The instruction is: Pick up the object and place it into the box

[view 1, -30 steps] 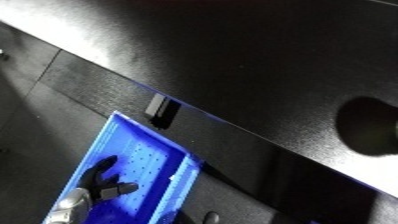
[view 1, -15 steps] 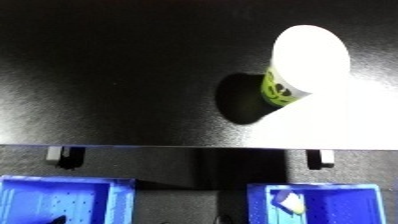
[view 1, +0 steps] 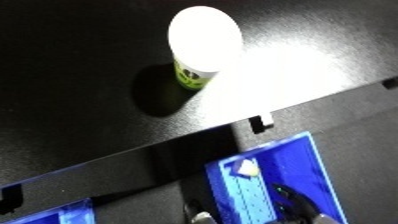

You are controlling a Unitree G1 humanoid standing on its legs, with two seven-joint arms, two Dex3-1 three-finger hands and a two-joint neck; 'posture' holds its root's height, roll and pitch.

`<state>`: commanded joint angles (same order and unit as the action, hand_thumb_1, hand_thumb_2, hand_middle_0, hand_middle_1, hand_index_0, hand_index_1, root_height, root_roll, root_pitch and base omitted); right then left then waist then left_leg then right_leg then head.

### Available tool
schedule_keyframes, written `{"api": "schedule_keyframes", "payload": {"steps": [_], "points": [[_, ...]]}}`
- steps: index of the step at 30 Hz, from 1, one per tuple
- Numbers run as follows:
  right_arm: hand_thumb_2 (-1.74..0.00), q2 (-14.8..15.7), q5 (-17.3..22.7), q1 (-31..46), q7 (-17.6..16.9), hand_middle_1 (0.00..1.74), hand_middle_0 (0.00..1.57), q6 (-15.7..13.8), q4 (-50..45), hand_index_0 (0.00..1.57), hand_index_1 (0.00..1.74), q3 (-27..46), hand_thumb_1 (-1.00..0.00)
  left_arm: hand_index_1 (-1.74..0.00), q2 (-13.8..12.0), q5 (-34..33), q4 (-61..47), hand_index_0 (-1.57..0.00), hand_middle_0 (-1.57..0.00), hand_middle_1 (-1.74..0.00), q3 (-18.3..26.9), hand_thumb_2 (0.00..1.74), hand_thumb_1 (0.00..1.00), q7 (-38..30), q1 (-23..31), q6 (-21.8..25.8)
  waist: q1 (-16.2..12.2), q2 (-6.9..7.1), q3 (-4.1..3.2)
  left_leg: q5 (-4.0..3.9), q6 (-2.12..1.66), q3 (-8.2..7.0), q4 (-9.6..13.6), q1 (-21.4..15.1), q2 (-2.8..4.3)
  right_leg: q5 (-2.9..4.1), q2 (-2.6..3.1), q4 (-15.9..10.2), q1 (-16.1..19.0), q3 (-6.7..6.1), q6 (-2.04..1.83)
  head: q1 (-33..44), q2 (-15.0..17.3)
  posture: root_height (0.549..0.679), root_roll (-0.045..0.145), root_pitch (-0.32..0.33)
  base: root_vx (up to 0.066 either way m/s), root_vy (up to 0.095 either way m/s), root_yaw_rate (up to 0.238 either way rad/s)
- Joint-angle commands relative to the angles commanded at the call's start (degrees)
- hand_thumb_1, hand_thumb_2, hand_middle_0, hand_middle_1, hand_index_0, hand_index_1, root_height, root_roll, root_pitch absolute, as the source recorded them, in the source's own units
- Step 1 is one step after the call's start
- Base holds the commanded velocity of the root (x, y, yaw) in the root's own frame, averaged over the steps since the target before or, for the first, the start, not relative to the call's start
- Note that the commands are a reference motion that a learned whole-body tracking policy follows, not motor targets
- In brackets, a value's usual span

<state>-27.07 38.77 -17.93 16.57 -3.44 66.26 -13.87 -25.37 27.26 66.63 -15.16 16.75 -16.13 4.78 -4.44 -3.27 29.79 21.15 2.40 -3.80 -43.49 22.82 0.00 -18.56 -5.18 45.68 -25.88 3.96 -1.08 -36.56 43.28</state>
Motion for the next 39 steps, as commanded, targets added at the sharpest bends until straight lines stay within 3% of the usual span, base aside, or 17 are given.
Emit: {"api": "schedule_keyframes", "payload": {"steps": [8, 13, 16, 21, 24, 27, 29, 32, 35, 39], "points": [[0.0, -2.0, -1.8, 0.4, 7.6, 0.0, 0.0, 1.6, -1.7, 0.0, 0.0, -2.1, 0.0, 0.0, 0.7, 0.2, -0.4, 0.0, 0.0, 0.0, -0.1, 0.0, 0.0, 0.2, 1.1, 0.4, -0.4, 0.04, 0.0, 1.38, 0.05, -0.67, -1.4, -0.8, 0.13, -0.51, 0.3, 0.4, 0.7, -0.65, 0.61, -5.3, 1.2, 0.632, 0.049, -0.015, 0.018, 0.024, -0.03], [0.0, -3.7, 0.0, 2.3, 11.3, 0.0, 0.0, 2.2, -6.3, 0.0, 0.0, -2.1, 0.0, 0.0, 0.5, -0.5, -0.8, 0.0, 0.0, 0.0, 0.5, 0.0, 0.0, 0.2, 2.2, 0.8, -1.2, 0.28, 0.0, 1.36, 0.01, -1.29, -0.7, -1.2, 0.22, -0.59, 0.83, 0.1, 0.8, -1.21, 0.66, -5.0, -0.6, 0.633, 0.048, -0.012, 0.001, 0.024, -0.033], [0.0, -5.3, 1.4, 4.5, 16.4, 0.0, 0.0, 5.7, -12.1, 0.0, 0.0, -1.8, 0.0, 0.0, 0.1, -0.4, -1.3, 0.0, 0.0, 0.0, 0.9, 0.0, 0.0, 0.0, 3.1, 1.1, -1.8, 0.64, 0.0, 1.24, -0.14, -1.53, -0.4, -1.1, 0.3, -0.56, 1.05, 0.0, 0.5, -1.37, 0.64, -3.0, -1.9, 0.633, 0.047, -0.008, -0.019, 0.007, -0.04], [0.0, -8.2, 5.0, 9.4, 26.6, 0.0, 0.0, 14.5, -27.7, 0.0, 0.0, -1.5, 0.0, 0.0, -1.0, 0.2, -1.9, 0.0, 0.0, 0.0, 2.0, 0.0, 0.0, -0.6, 4.6, 1.1, -2.8, 1.78, 0.0, 1.03, -0.41, -1.57, -0.3, -0.4, 0.63, -0.68, 1.24, 0.1, -0.1, -1.28, 0.62, 1.2, -3.7, 0.632, 0.043, 0.0, -0.029, -0.019, -0.032], [0.0, -9.8, 7.6, 11.9, 33.4, 0.0, 0.0, 19.4, -38.9, 0.0, 0.0, -0.4, 0.0, 0.0, -1.7, 0.5, -1.5, 0.0, 0.0, 0.0, 2.8, 0.0, 0.0, -0.6, 5.4, 1.5, -3.4, 2.61, -0.05, 0.8, -0.75, -1.52, -0.2, -0.1, 0.93, -0.8, 1.27, 0.1, -0.4, -1.12, 0.53, 3.6, -4.3, 0.631, 0.043, 0.003, -0.023, -0.032, -0.026], [0.0, -11.1, 9.8, 13.0, 40.7, 0.0, 0.0, 21.9, -47.9, 0.0, 0.0, 1.1, 0.0, 0.0, -1.9, 0.8, -0.6, 0.0, 0.0, 0.0, 3.2, 0.0, 0.0, -0.5, 5.8, 1.9, -3.8, 3.25, -0.46, 0.67, -1.19, -1.47, -0.2, 0.4, 1.21, -1.01, 1.24, 0.2, -0.8, -0.96, 0.4, 5.0, -5.1, 0.63, 0.043, 0.007, -0.009, -0.028, -0.021], [0.0, -11.8, 11.8, 12.5, 44.1, 0.0, 0.0, 22.3, -52.6, 0.0, 0.0, 1.9, 0.0, 0.0, -1.8, 1.1, -0.1, 0.0, 0.0, 0.0, 3.0, 0.0, 0.0, -0.6, 5.9, 2.0, -3.9, 3.49, -0.88, 0.66, -1.44, -1.45, -0.3, 0.7, 1.37, -1.18, 1.19, 0.4, -1.0, -0.86, 0.32, 5.5, -5.4, 0.63, 0.043, 0.01, -0.001, -0.023, -0.002], [0.0, -12.8, 16.7, 10.9, 46.2, 0.0, 0.0, 21.9, -59.6, 0.0, 0.0, 3.5, 0.0, 0.0, -1.5, 1.3, 0.4, 0.0, 0.0, 0.0, 2.7, 0.0, 0.0, -0.8, 6.0, 2.0, -3.9, 3.64, -1.49, 0.7, -1.81, -1.37, -0.4, 1.0, 1.59, -1.39, 1.02, 0.6, -1.1, -0.72, 0.22, 5.9, -5.7, 0.63, 0.045, 0.013, 0.008, -0.018, 0.018], [0.0, -13.0, 23.0, 8.7, 45.6, 0.0, 0.0, 20.2, -65.8, 0.0, 0.0, 5.6, 0.0, 0.0, -0.9, 1.1, 1.1, 0.0, 0.0, 0.0, 2.4, 0.0, 0.0, -0.9, 6.1, 2.0, -3.8, 3.63, -2.07, 0.8, -2.1, -1.26, -0.5, 1.0, 1.74, -1.54, 0.83, 0.6, -1.0, -0.63, 0.17, 6.2, -6.0, 0.63, 0.047, 0.013, 0.02, -0.009, 0.037], [0.0, -11.6, 31.6, 5.6, 42.0, 0.0, 0.0, 15.5, -72.2, 0.0, 0.0, 9.1, 0.0, 0.0, -0.1, 0.4, 1.5, 0.0, 0.0, 0.0, 2.5, 0.0, 0.0, -0.9, 6.1, 1.6, -3.6, 3.31, -2.69, 1.04, -2.26, -1.13, -0.6, 0.8, 1.69, -1.77, 0.6, 0.9, -0.7, -0.62, 0.13, 6.1, -5.9, 0.631, 0.05, 0.012, 0.027, 0.005, 0.055]]}}
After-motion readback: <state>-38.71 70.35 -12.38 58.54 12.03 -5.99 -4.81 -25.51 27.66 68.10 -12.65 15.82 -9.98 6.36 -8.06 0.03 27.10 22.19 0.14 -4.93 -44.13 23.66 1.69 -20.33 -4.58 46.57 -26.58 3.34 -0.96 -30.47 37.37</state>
